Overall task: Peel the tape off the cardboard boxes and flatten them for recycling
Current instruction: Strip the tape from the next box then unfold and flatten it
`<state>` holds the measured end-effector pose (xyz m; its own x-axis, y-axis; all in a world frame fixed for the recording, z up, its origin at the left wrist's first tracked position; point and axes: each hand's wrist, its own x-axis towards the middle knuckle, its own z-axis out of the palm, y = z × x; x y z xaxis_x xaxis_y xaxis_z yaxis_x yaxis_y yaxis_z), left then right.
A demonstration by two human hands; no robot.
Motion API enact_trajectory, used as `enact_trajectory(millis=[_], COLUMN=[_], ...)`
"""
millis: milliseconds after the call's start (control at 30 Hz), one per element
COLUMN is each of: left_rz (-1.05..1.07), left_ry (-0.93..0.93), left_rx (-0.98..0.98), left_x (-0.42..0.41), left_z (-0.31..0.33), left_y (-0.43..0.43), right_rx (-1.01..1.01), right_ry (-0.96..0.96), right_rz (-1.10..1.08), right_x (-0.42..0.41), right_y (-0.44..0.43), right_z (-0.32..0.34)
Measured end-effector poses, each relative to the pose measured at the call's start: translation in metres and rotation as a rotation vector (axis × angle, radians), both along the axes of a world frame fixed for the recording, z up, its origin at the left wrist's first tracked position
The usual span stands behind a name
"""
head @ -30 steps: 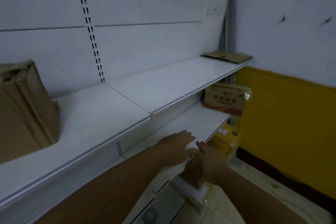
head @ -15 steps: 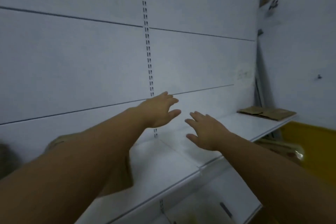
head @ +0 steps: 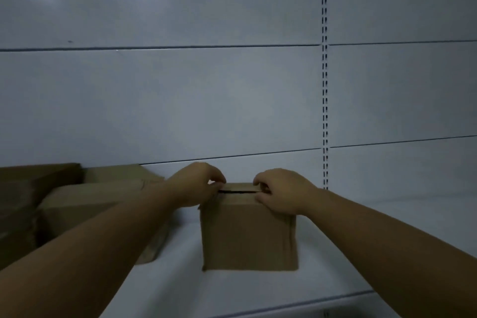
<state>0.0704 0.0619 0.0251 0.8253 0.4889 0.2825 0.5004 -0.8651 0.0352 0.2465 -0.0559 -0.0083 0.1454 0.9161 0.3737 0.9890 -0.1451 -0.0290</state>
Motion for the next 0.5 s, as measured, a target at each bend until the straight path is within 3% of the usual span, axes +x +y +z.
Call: enact_trajectory(millis=[100, 200, 500], left_rz=[-0.016, 0.006, 0.038], left_ry=[0.144, 0.274, 0.238], left_rx=[-0.124, -0.082, 0.009], left_x=[0.003, 0.012, 0.018], left_z=[-0.018, -0.023, -0.028], left_y=[0.000, 0.005, 0.017], right_rx=[0.054, 0.052, 0.124], right_ry=[0.062, 0.079, 0.021], right_rz=[0.026, 0.010, 0.038], right_x=[0.002, 0.008, 0.006], right_y=[0.006, 0.011, 0.009], right_z=[-0.011, -0.015, -0.022])
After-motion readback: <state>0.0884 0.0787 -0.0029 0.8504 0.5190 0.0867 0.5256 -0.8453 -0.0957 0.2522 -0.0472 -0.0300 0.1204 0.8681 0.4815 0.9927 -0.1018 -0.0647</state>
